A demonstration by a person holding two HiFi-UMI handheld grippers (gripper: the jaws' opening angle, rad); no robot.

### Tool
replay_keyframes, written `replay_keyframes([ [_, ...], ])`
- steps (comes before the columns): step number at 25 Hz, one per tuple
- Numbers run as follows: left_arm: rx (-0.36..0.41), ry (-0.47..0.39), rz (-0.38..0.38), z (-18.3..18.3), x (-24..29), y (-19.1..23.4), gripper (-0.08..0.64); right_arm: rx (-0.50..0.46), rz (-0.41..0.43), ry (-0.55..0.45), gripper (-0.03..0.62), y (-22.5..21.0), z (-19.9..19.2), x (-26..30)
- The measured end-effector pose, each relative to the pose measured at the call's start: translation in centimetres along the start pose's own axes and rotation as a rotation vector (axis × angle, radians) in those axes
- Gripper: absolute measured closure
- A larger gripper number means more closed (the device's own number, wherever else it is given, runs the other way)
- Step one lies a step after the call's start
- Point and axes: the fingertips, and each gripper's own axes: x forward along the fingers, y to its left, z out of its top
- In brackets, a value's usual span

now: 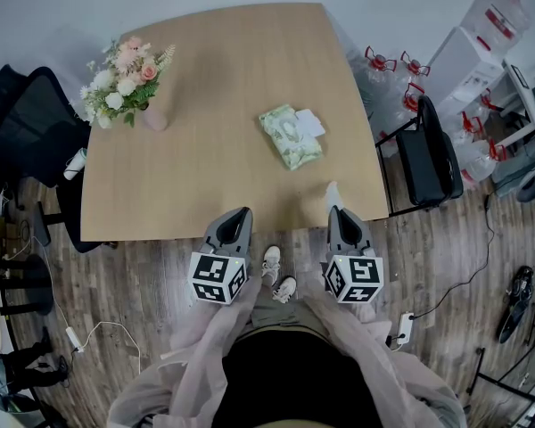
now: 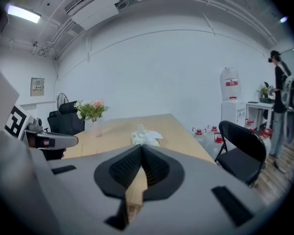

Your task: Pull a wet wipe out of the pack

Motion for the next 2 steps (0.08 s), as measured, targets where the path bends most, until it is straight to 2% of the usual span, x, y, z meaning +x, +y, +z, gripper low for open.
replay_keyframes([
  [2, 0.001, 0.003, 0.000, 0.02, -0.01, -0.02, 0.551, 0.000, 0.001, 0.001, 0.583, 0.02, 0.03, 0.01],
])
